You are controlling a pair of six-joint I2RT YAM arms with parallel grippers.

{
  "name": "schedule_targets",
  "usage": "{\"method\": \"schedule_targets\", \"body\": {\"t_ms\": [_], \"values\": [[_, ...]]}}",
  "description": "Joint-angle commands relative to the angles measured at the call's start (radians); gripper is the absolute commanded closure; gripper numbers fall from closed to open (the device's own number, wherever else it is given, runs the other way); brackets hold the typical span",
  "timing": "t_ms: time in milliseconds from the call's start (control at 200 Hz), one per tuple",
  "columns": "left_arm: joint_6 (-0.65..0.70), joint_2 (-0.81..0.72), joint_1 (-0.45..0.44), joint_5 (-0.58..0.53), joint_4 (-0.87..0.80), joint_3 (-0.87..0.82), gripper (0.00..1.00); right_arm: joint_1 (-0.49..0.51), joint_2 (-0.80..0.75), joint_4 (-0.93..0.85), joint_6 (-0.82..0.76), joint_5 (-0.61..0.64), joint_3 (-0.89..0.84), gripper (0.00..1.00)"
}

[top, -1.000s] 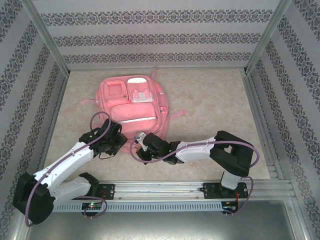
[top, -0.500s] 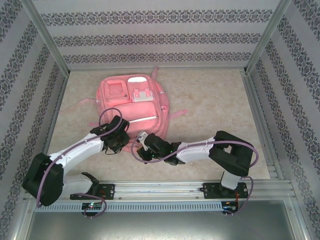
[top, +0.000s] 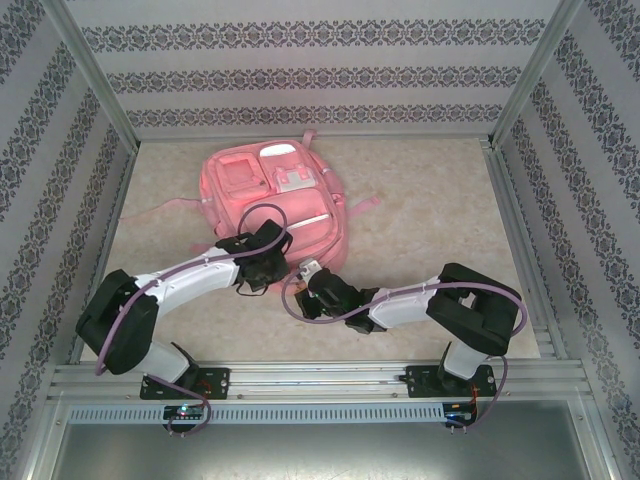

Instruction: Pack the student bag

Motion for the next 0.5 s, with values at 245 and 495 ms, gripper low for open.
{"method": "schedule_targets", "body": {"t_ms": [245,495], "values": [[0.081,-0.160,-0.067,0.056,0.026,-0.052,1.00,0.019,-0.013,0.019,0.007,-0.041,-0.003,1.00],[0.130,-0.319,-0.061,-0.004,-0.105,-0.127,1.00,0.053,0.034,-0.023,-0.023,-0.080,0.062,1.00]]}}
